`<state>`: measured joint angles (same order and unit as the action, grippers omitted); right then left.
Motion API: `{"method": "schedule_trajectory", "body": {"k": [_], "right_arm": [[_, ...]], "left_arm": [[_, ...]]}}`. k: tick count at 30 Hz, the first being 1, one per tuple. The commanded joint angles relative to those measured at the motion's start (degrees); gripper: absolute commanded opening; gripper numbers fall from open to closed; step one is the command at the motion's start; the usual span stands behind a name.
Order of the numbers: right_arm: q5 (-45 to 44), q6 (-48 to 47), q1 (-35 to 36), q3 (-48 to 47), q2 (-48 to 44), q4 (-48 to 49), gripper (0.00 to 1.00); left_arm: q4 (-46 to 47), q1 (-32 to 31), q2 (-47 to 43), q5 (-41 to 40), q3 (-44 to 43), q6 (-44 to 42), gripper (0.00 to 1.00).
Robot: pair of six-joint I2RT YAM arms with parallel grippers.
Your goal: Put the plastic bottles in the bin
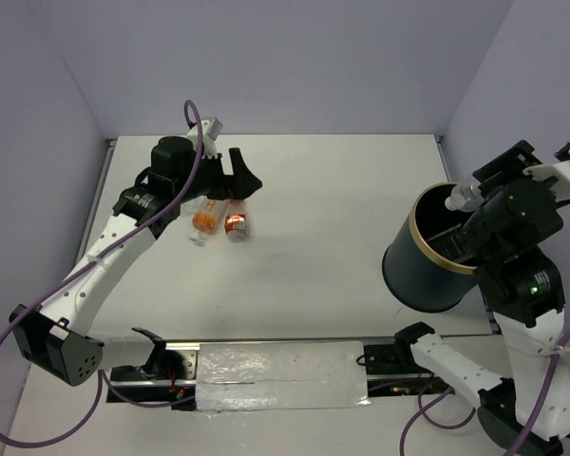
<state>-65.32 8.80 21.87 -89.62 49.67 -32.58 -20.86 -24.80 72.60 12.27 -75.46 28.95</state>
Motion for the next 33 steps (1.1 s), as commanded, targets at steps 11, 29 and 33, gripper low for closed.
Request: {"method": "schedule_trajectory", "body": {"k": [11, 29, 33], "right_arm": [[-0.53, 9.82, -3.50, 20.79, -5.19, -4.50, 0.40], [5.37, 8.25, -3.59, 12.11, -4.58, -4.16, 1.00], [7.83, 8.78, -3.59, 11.76, -3.53, -5.74, 1.00]], "left_arm": [[2.67, 0.19, -0.53, 0.74, 1.90, 0.49, 0.99], [-8.40, 0.19, 8.43, -14.82, 0.14, 1.46, 0.99], [-9.72, 0.19, 10.02, -20.33, 1.19, 2.51, 0.97]]}}
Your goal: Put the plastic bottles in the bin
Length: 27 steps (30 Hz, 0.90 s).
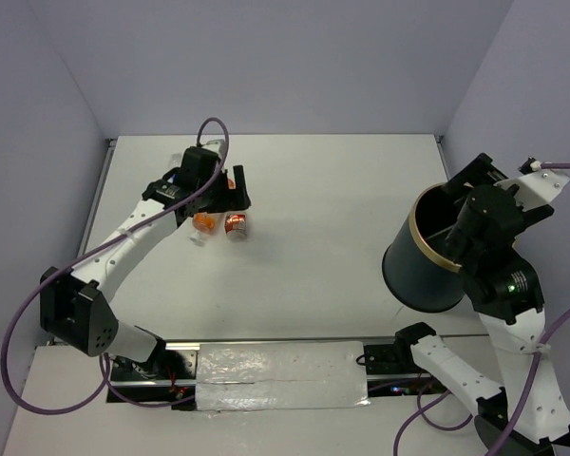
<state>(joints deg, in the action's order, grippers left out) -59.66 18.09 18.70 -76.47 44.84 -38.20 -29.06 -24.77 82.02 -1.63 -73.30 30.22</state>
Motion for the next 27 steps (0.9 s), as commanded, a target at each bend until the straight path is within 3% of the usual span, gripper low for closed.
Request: {"method": "schedule_trajectory", "body": {"k": [1, 5, 12, 24, 27], "right_arm": [[2.96, 0.19, -0.42, -1.58, 1.74, -0.65, 1.00], [8.32, 1.77, -0.42, -2.90, 3.94, -2.94, 1.00], [22.21, 5.38, -0.24, -2.11, 6.05, -2.94, 1.00], [28.63, 6.52, -0.07, -2.02, 7.19, -2.41, 1.00], [29.51, 6.52, -0.15, -2.63, 8.07, -2.76, 1.00]], "left_arm": [[-2.14, 0.17, 1.12, -8.37, -0.88, 1.77, 0.96], [-5.92, 0.08, 7.18, -14.54, -1.67, 3.79, 0.93], [0.40, -0.19, 13.95, -10.77, 0.87, 5.03, 0.91], [2.60, -0.36, 26.69, -9.97, -4.65, 5.03, 0.92], [2.87, -0.36, 27.49, -9.36, -5.54, 5.03, 0.82]]}}
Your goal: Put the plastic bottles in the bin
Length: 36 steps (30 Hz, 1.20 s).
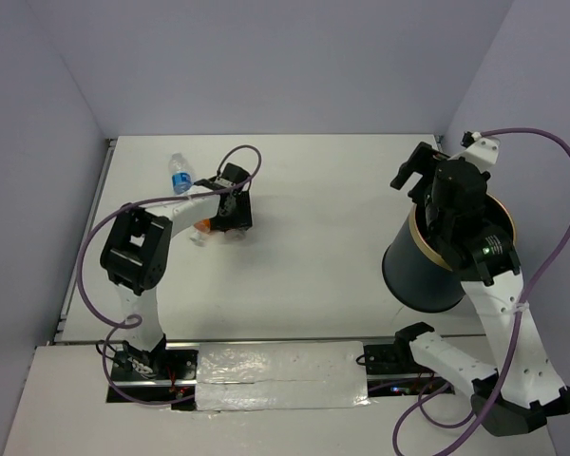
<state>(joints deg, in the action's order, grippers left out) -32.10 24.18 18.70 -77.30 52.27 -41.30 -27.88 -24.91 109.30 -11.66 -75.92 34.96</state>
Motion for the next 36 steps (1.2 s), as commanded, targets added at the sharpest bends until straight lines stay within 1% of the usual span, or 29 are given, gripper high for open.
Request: {"method": "schedule_trajectory", "body": {"k": [1, 2, 4, 5, 6, 8, 9, 10, 11, 12, 13, 14, 15, 16, 17, 18, 19, 20, 22, 26, 29, 33, 36], "right_arm": [[2.30, 0.25, -0.07, -2.24, 0.90, 0.08, 1.00], [2.74, 0.25, 0.02, -2.59, 1.25, -0.18, 1.00], [4.84, 0.16, 0.02, -3.91, 2.74, -0.97, 1.00], [5.89, 0.16, 0.02, -4.44, 3.36, -1.24, 1.00], [8.25, 0.42, 0.11, -5.49, 4.76, -1.50, 1.00], [10.90, 0.69, 0.55, -6.54, 6.34, -1.68, 1.00], [11.96, 1.12, 0.90, -7.51, 7.22, -1.68, 1.00], [13.88, 1.48, 1.16, -7.95, 8.80, -1.42, 1.00], [14.86, 2.61, 1.77, -8.22, 9.34, -0.98, 1.00], [18.35, 3.14, 1.78, -8.05, 9.60, -0.19, 0.99], [20.73, 3.85, 1.95, -7.78, 10.21, 2.16, 0.99], [23.02, 5.42, 2.04, -7.69, 10.74, 3.32, 0.98], [25.31, 6.22, 2.22, -8.22, 11.62, 4.72, 0.98], [29.59, 7.01, 2.39, -8.66, 13.89, 5.17, 0.98], [31.03, 8.67, 3.00, -9.44, 15.04, 5.70, 0.98], [31.83, 10.25, 4.05, -8.67, 16.10, 9.53, 0.98], [33.23, 10.96, 4.06, -8.66, 16.02, 9.57, 0.97], [33.67, 11.84, 4.59, -7.27, 16.11, 13.05, 0.97], [35.96, 13.51, 5.12, -7.69, 17.77, 14.84, 0.97], [35.88, 13.17, 8.63, -11.38, 23.74, 15.02, 1.00], [34.65, 13.69, 11.00, -11.74, 26.91, 16.51, 1.00], [34.12, 16.50, 11.27, -12.53, 31.74, 16.69, 1.00], [36.48, 18.43, 11.27, -12.26, 34.03, 19.41, 1.00]], "left_arm": [[1.69, -0.32, 0.04, 0.76, -3.09, 0.20, 0.71], [1.60, -0.32, -0.39, 0.85, -3.35, 0.02, 0.62], [1.77, -0.49, -2.59, 2.43, -3.62, -0.94, 0.52], [1.78, -0.49, -3.47, 3.22, -3.71, -1.47, 0.50], [1.78, -0.49, -5.74, 6.18, -4.14, -2.87, 0.48], [2.47, -0.49, -8.73, 10.67, -3.98, -4.45, 0.48], [3.35, -0.49, -12.23, 13.22, -3.71, -5.33, 0.48], [5.18, -0.49, -14.00, 19.25, -3.27, -7.17, 0.48], [6.25, -0.49, -15.59, 22.18, -2.31, -7.97, 0.47], [7.21, -0.49, -18.74, 25.17, -1.87, -8.85, 0.47], [9.66, -0.49, -20.25, 30.24, -0.82, -8.86, 0.46], [11.25, -0.49, -21.48, 32.99, -0.20, -8.77, 0.46], [12.75, -0.49, -23.49, 35.11, 0.24, -8.16, 0.46], [13.98, -0.49, -24.30, 36.95, 0.77, -7.81, 0.46], [15.56, -0.49, -25.00, 40.11, 0.95, -7.28, 0.46], [15.49, -0.58, -25.10, 41.53, 0.51, -7.01, 0.45], [14.96, -0.58, -25.10, 41.80, 0.16, -7.01, 0.45], [14.52, -0.84, -24.92, 41.89, -0.19, -6.84, 0.45], [14.43, -1.11, -25.01, 42.07, -0.28, -6.66, 0.45], [15.66, -1.63, -25.62, 43.30, 0.25, -5.78, 0.45], [14.70, -1.90, -26.06, 41.64, -0.10, -6.22, 0.45], [14.08, -1.99, -26.85, 40.84, -0.02, -6.66, 0.45], [13.73, -2.08, -27.03, 40.75, -0.02, -6.92, 0.45]]}}
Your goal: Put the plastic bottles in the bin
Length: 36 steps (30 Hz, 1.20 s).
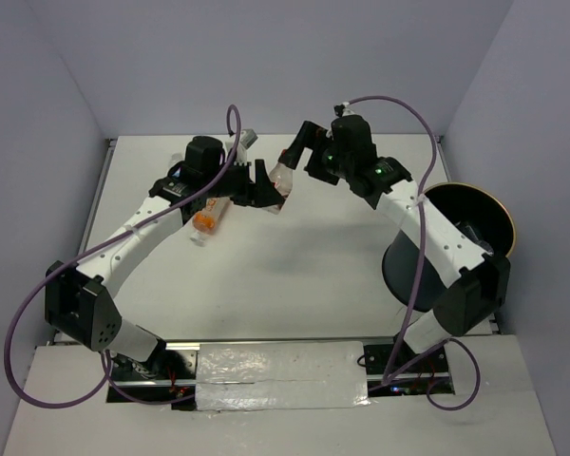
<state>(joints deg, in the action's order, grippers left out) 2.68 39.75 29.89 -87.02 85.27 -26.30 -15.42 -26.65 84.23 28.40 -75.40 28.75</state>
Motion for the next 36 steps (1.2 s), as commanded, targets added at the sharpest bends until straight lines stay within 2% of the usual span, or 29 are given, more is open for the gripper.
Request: {"method": "schedule_trajectory", "body": {"k": [1, 8, 11, 12, 13, 14, 15, 17, 18, 19, 20, 24, 27, 31, 34, 36], "right_arm": [[2.24, 3.05, 0.08, -3.06, 1.56, 4.86, 1.00], [1.45, 3.58, 0.34, -4.03, 5.25, 5.47, 0.84], [2.07, 4.19, 0.34, -2.11, 5.17, 8.28, 0.62], [2.07, 4.46, 0.43, -0.79, 4.64, 9.85, 0.45], [1.98, 4.64, 0.43, -0.26, 4.46, 10.57, 0.39], [2.07, 4.90, 0.35, 0.27, 4.20, 11.09, 0.32], [2.33, 4.99, 0.35, 0.62, 4.02, 11.45, 0.21], [2.25, 4.90, 0.35, 0.72, 3.67, 11.89, 0.08], [2.07, 4.81, 0.35, 0.63, 3.58, 11.80, 0.06], [1.11, 4.73, 0.35, 0.54, 3.23, 11.11, 0.04], [0.32, 4.29, 0.35, 0.45, 2.97, 10.75, 0.01], [-5.39, 1.74, 0.35, 0.19, 0.78, 7.07, 0.00], [-13.38, -1.68, 0.26, -0.34, -2.39, 2.78, 0.00], [-31.27, -7.91, -0.09, -1.92, -7.57, -4.44, 0.00], [-38.61, -13.53, -3.24, -2.62, -13.80, -7.96, 0.00], [-43.09, -16.18, -5.44, -4.03, -18.71, -9.63, 0.00]], "left_arm": [[1.10, -0.33, -1.96, 0.43, -0.54, -0.80, 0.45], [2.32, -0.33, -2.49, 0.86, 1.04, -0.36, 0.45], [1.89, -0.42, -2.75, 0.08, 1.56, -0.80, 0.45], [2.15, -0.42, -3.19, -0.62, 1.83, -0.80, 0.46], [2.15, -0.42, -3.36, -0.89, 2.09, -0.89, 0.48], [2.15, -0.42, -3.63, -0.98, 2.27, -0.89, 0.51], [2.06, -0.42, -3.89, -0.98, 2.36, -1.15, 0.58], [1.71, -0.42, -3.98, -0.63, 2.36, -1.33, 0.75], [1.62, -0.42, -4.07, -0.80, 2.36, -1.42, 0.84], [1.19, -0.42, -3.98, -1.41, 2.27, -1.33, 0.99], [0.92, -0.42, -3.98, -1.51, 2.10, -1.42, 0.99], [-1.54, -0.42, -3.89, -4.05, 0.87, -2.12, 0.99], [-3.47, -0.42, -5.12, -5.20, -0.36, -2.47, 0.99], [-4.79, -0.42, -9.07, -6.77, -2.91, -2.82, 0.99], [-8.47, -0.07, -11.71, -16.07, -5.36, -5.28, 0.99], [-12.16, 0.89, -10.23, -24.31, -7.39, -6.78, 0.99]]}}
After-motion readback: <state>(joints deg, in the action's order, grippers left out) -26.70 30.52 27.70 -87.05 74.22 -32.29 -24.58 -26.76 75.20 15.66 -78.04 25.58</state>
